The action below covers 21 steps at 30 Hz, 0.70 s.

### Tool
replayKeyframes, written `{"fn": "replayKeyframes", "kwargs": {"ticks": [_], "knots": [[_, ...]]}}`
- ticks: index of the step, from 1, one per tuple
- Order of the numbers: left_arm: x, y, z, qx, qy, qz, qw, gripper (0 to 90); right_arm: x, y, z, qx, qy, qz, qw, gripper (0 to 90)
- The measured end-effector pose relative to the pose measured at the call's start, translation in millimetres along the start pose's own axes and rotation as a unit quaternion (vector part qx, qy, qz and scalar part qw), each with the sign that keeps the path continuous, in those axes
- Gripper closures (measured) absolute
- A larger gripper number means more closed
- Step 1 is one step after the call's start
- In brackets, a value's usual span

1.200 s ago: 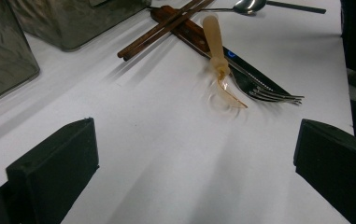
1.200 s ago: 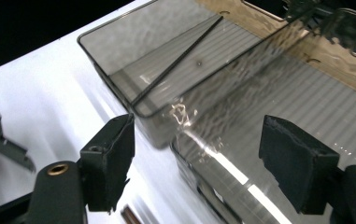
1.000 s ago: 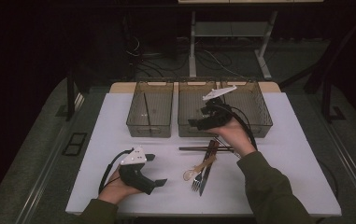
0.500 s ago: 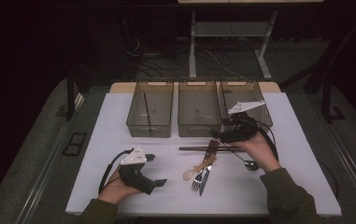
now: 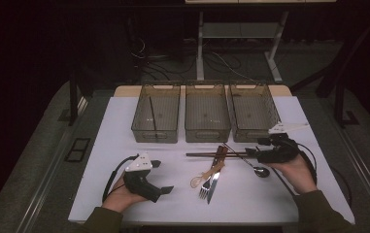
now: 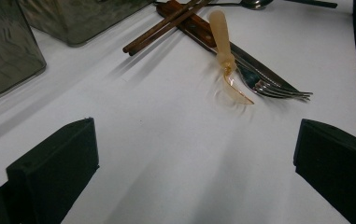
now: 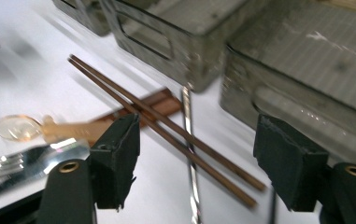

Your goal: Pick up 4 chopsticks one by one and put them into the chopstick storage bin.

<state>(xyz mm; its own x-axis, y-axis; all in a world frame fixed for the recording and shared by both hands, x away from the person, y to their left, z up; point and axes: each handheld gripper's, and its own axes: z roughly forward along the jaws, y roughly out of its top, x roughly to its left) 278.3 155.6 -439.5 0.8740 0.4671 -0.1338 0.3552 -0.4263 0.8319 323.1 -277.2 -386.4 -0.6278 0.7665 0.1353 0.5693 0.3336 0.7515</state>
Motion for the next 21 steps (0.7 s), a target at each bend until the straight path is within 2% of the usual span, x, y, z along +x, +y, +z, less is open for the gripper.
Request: {"fn": "replayKeyframes", "kwargs": {"ticks": [7, 11, 17, 21], "knots": [[0.5, -0.2, -1.1, 0.003, 0.0, 0.004, 1.0, 0.0, -15.9, -22.4, -18.4, 0.007, -0.016, 0.013, 0.9998, 39.9], [0.2, 0.0, -0.9, 0.005, 0.001, 0.004, 1.0, 0.0, -21.1, -34.1, -25.0, 0.023, -0.032, 0.015, 0.9991, 45.1], [0.2, -0.2, -1.1, 0.004, 0.001, 0.004, 1.0, 0.0, -24.1, -51.5, -34.5, 0.041, -0.04, 0.019, 0.9982, 55.0], [-0.1, -0.1, -1.0, 0.008, 0.0, 0.007, 0.9999, 0.0, -21.9, -64.9, -39.0, 0.064, -0.048, 0.017, 0.9966, 61.6]]}}
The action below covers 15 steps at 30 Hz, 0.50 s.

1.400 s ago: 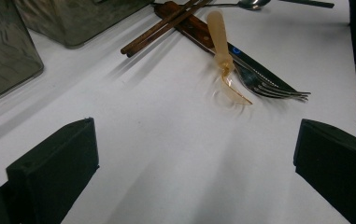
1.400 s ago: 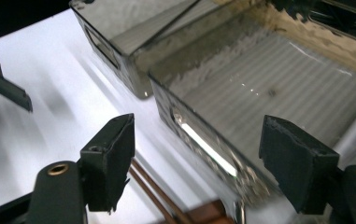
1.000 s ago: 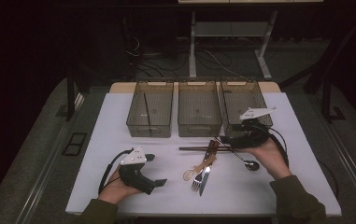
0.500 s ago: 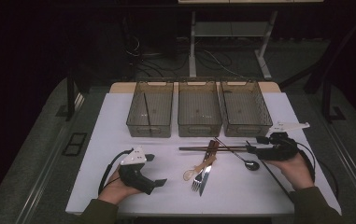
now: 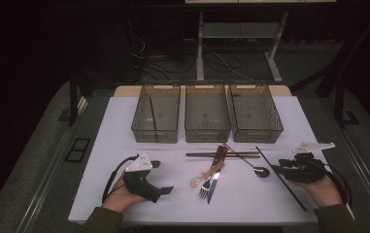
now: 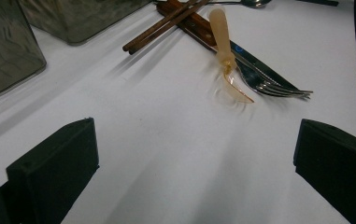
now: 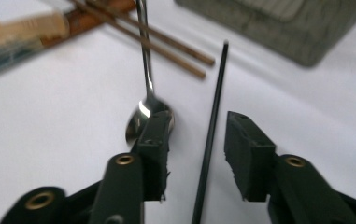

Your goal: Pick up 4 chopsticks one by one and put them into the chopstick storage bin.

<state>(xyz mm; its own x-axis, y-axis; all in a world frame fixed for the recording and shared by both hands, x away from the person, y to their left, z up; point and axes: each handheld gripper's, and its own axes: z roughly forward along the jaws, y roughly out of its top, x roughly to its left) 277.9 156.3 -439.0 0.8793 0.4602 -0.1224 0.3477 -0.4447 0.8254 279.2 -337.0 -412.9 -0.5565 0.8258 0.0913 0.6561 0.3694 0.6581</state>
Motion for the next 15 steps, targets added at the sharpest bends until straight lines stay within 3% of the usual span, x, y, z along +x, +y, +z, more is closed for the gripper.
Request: {"fn": "replayKeyframes", "kwargs": {"ticks": [6, 15], "knots": [[0.4, 0.1, 0.4, 0.002, 0.0, 0.002, 1.0, 0.0, -1.9, -16.5, -2.6, 0.017, -0.011, -0.001, 0.9998, 70.1], [-0.3, 0.0, 0.0, 0.003, -0.001, 0.002, 1.0, 0.0, -0.8, -28.2, -1.6, 0.042, -0.007, 0.002, 0.9991, 76.7]]}}
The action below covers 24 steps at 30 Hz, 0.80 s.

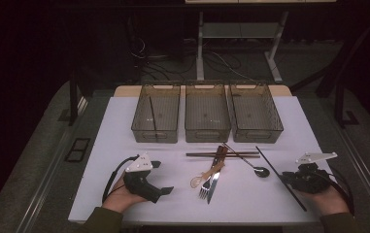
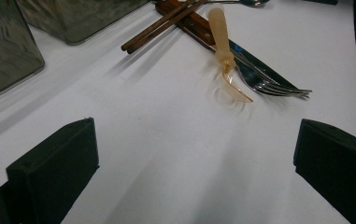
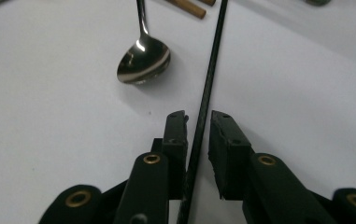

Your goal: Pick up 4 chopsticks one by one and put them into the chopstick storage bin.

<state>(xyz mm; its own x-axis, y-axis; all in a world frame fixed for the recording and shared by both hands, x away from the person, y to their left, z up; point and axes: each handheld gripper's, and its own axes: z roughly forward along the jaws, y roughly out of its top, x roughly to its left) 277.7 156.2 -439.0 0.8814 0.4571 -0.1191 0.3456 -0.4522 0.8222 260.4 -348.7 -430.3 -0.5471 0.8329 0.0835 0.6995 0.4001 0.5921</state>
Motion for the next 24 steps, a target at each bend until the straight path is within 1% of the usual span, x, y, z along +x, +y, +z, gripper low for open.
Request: {"fn": "replayKeyframes", "kwargs": {"ticks": [5, 11, 16, 19, 24], "knots": [[-0.3, 0.1, 0.1, -0.001, 0.0, 0.0, 1.0, 0.0, 0.5, -2.3, 2.4, 0.011, -0.009, -0.003, 0.9999, 79.0], [-0.7, 0.0, -0.1, -0.001, 0.0, -0.001, 1.0, 0.0, 3.0, -2.5, 6.3, 0.022, -0.013, -0.012, 0.9996, 80.7], [-0.9, 0.0, 0.0, -0.001, 0.0, -0.001, 1.0, 0.0, 3.2, -2.8, 6.7, 0.021, -0.019, -0.011, 0.9995, 83.3], [-1.0, 0.0, 0.2, 0.0, 0.0, -0.001, 1.0, 0.0, 3.1, -3.1, 6.8, 0.02, -0.019, -0.007, 0.9996, 83.9], [-0.9, 0.1, 0.4, -0.001, 0.0, 0.0, 1.0, 0.0, 1.7, -3.7, 6.5, 0.015, -0.018, 0.013, 0.9996, 85.6]]}}
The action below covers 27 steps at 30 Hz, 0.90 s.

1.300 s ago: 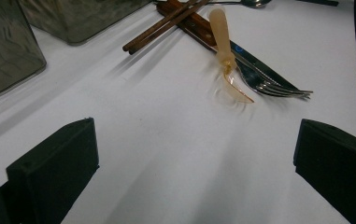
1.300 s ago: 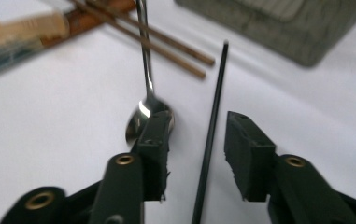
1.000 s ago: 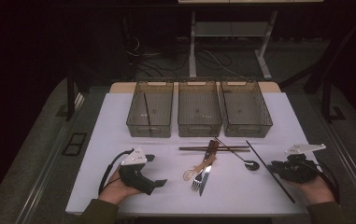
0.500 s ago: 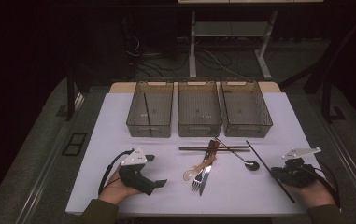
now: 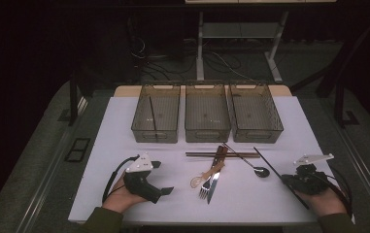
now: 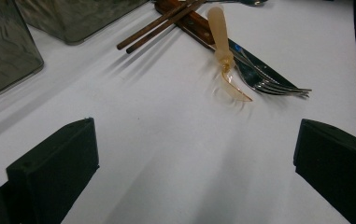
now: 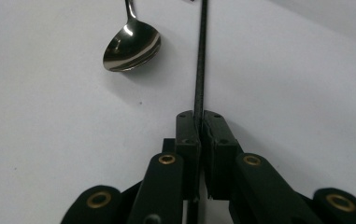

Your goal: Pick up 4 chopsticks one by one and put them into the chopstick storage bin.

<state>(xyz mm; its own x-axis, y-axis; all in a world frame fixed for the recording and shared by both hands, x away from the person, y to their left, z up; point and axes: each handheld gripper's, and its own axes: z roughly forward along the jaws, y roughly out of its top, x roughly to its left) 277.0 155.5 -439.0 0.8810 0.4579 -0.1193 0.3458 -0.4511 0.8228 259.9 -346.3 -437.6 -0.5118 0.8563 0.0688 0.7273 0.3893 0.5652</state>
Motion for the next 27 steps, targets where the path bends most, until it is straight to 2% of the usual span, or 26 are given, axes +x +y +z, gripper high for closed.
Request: {"fn": "replayKeyframes", "kwargs": {"ticks": [6, 12, 19, 27], "knots": [[-0.4, 0.0, 0.3, -0.002, 0.0, 0.0, 1.0, 0.0, -2.4, -0.1, -0.1, -0.004, -0.009, 0.004, 0.9999, 86.0], [0.1, 0.1, 0.4, 0.0, 0.0, 0.003, 1.0, 0.0, -8.1, -0.4, 0.0, -0.01, -0.007, 0.005, 0.9999, 86.1], [-0.2, 0.1, 0.5, -0.001, 0.0, 0.002, 1.0, 0.0, -12.5, -0.2, -1.7, -0.014, 0.001, 0.005, 0.9999, 86.1], [-0.5, 0.0, 0.4, 0.001, 0.0, 0.002, 1.0, 0.0, -14.1, 1.1, -9.4, -0.032, 0.012, -0.008, 0.9994, 86.1]]}}
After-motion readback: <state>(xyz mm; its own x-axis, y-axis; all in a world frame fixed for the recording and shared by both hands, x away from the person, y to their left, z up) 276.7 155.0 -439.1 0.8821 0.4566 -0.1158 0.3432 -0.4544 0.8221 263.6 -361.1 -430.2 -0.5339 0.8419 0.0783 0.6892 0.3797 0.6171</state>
